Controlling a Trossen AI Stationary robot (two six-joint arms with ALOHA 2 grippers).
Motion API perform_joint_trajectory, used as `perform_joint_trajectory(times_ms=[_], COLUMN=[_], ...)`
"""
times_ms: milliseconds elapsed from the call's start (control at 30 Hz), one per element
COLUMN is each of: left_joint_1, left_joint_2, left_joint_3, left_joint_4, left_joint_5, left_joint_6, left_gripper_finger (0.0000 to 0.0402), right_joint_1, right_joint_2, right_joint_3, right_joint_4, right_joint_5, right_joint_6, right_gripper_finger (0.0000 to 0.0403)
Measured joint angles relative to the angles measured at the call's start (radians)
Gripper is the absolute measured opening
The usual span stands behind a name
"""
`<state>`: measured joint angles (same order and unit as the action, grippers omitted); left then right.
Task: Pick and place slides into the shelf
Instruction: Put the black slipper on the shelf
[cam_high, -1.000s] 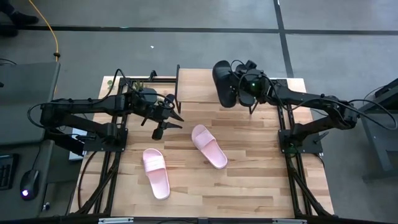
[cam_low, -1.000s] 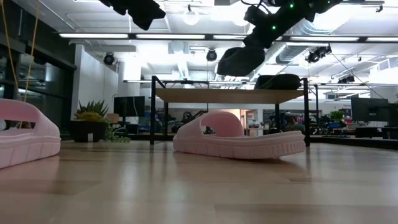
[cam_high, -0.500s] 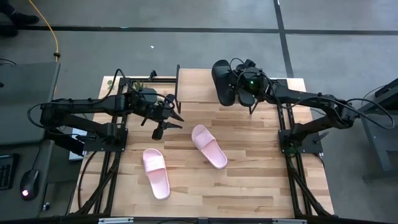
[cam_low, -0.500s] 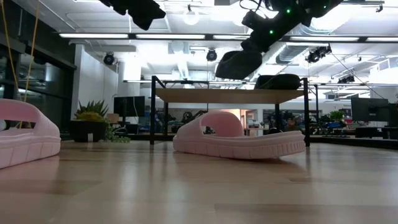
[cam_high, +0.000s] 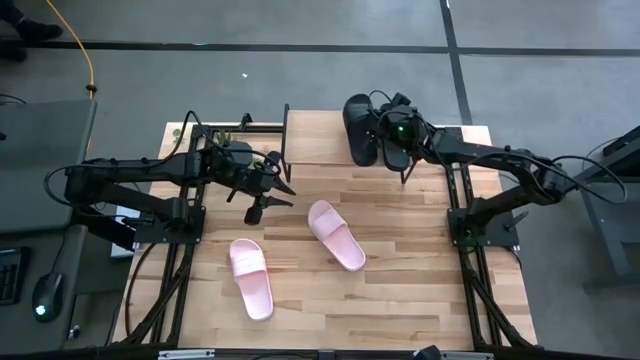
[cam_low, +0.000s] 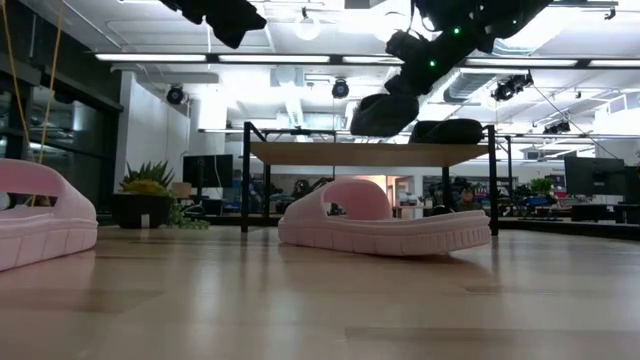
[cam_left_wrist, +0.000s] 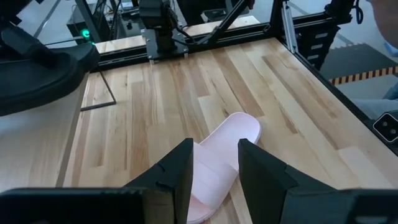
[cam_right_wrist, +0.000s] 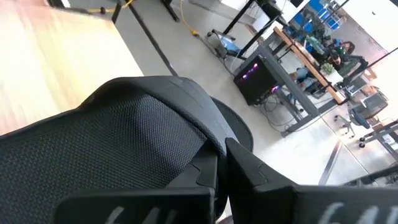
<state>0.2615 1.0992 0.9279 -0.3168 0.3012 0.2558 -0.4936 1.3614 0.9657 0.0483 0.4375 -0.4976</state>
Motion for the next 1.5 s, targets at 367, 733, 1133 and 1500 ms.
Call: perform_joint_trajectory(times_ms=[367,733,1133,1500], left_joint_1=[0.000,0.000,0.000,0.000], left_joint_2=[0.000,0.000,0.000,0.000], left_joint_3=[0.000,0.000,0.000,0.000], left_joint_4=[0.000,0.000,0.000,0.000], left_joint_5=[0.002,0.002,0.002,0.002], left_joint_6=[0.000,-0.003,-0.003,-0.018], left_gripper_finger=[0.0111,0.0111,0.0111,0.0110], right_joint_1=[-0.011,-0.011,-0.011,-0.018], right_joint_2=[0.005,0.005,0.004,0.004], right_joint_3=[0.000,0.000,0.001,0.001], right_joint_4=[-0.046,-0.094,-0.112,-0.120], right_joint_5=[0.027,0.054,0.064,0.040], right_joint_6=[-0.001,-0.009,-0.019,-0.017], right_gripper_finger=[0.0000,0.0000,0.0000,0.0000])
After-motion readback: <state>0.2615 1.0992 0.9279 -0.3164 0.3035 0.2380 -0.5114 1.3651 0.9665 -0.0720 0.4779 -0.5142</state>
